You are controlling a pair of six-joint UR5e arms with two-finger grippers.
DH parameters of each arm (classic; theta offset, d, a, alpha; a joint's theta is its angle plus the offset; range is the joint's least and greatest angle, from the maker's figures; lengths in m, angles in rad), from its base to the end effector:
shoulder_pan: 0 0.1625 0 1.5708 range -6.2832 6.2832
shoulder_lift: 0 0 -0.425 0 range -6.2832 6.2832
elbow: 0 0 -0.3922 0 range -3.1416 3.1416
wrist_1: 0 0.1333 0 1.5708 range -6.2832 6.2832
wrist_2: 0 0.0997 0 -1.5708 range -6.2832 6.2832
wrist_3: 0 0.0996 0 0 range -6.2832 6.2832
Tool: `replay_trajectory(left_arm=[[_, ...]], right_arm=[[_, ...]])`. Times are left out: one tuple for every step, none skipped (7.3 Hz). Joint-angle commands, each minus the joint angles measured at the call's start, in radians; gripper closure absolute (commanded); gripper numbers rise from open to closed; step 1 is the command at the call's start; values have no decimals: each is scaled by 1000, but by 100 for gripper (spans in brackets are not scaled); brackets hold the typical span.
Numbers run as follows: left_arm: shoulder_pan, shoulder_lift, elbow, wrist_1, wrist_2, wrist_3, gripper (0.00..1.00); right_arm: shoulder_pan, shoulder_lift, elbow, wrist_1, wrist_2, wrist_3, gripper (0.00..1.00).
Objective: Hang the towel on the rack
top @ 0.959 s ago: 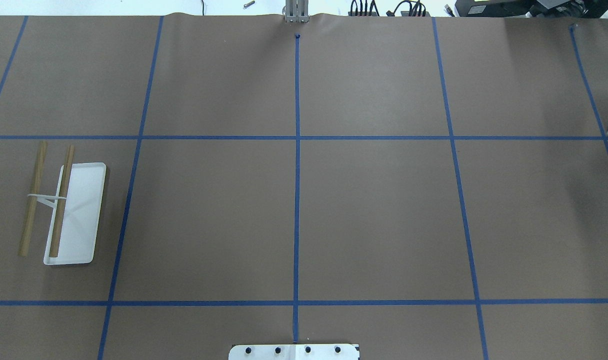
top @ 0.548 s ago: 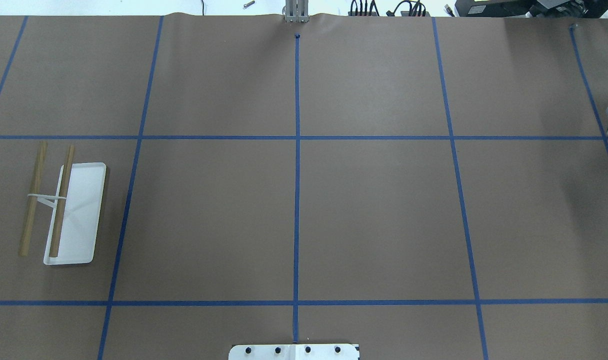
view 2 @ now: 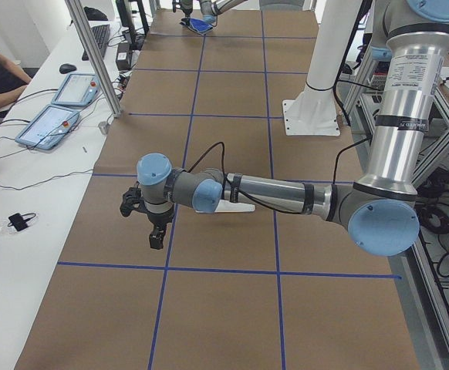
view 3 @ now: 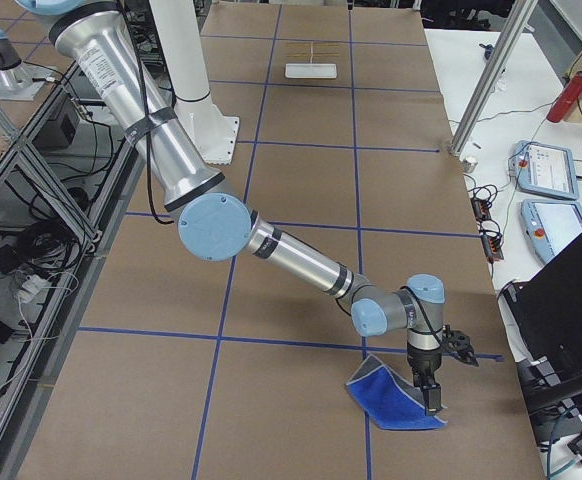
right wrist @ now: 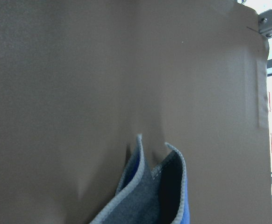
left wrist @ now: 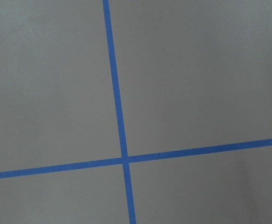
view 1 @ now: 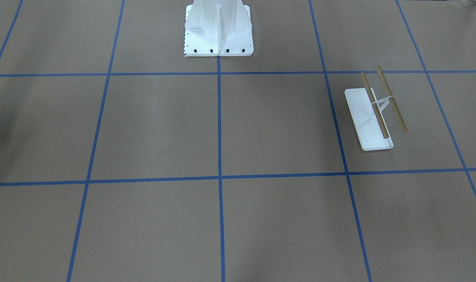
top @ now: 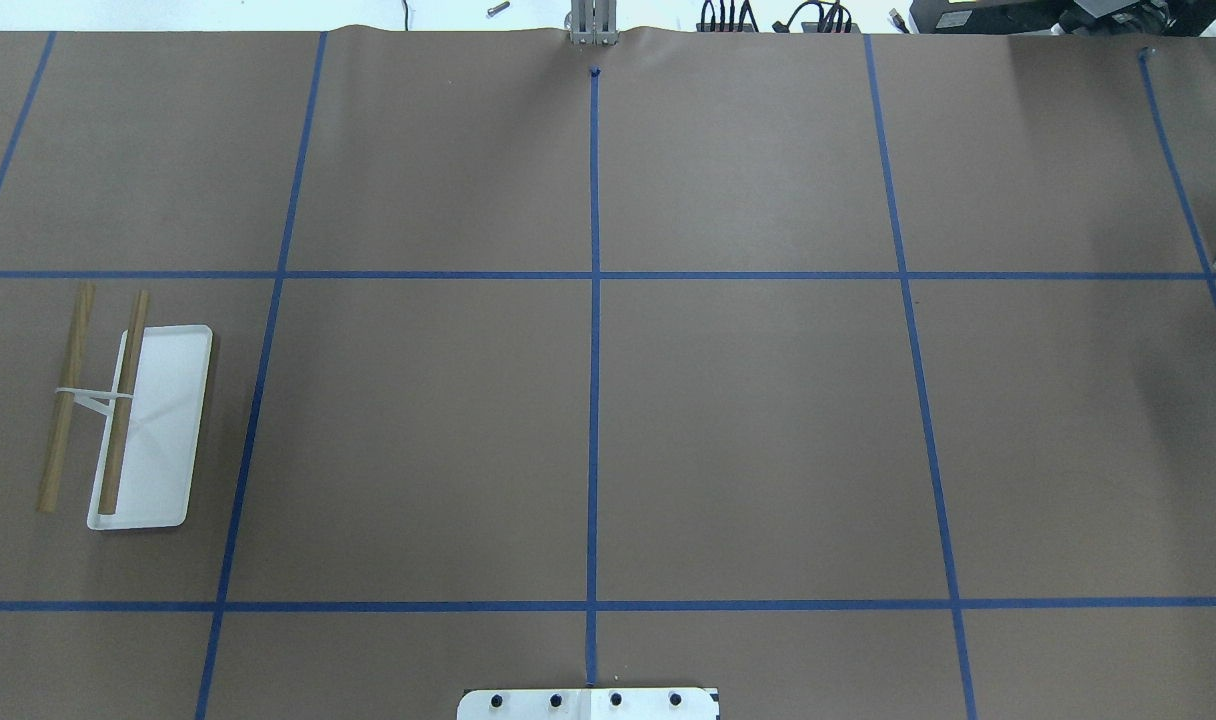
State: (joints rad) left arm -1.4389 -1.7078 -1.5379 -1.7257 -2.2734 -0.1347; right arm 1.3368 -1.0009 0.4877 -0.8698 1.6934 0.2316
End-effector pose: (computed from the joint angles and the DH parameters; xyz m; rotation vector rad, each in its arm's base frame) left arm 0.0058 -0.5681 0.5907 0.1532 0.7254 0.0883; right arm -0.0416 -0.6967 0.7914 0.1543 -0.1622 -0.0139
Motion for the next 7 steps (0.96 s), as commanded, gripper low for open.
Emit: replay_trajectory(left_arm=[[0,-3,1,0,0,0,2],[0,-9,1,0,0,0,2],[0,-13,2,2,2,0,2],[-1,-15,1,2,9,0,2],[-2,-21,-1,0,34,-3,2],[0,-22,-1,2,35,-5,2],[0,-22,-2,2,34,-6,2]], right_arm=[[2,-1,-6,0,-4,0,0],[2,-2,-8,0,-3,0,1],[4,-2,-11,0,0,0,21],[5,-2,-11,0,3,0,42],[7,-10,-11,0,5,0,69],[15,-10,-11,0,5,0,100],[22,-10,-11,0,6,-6,100]])
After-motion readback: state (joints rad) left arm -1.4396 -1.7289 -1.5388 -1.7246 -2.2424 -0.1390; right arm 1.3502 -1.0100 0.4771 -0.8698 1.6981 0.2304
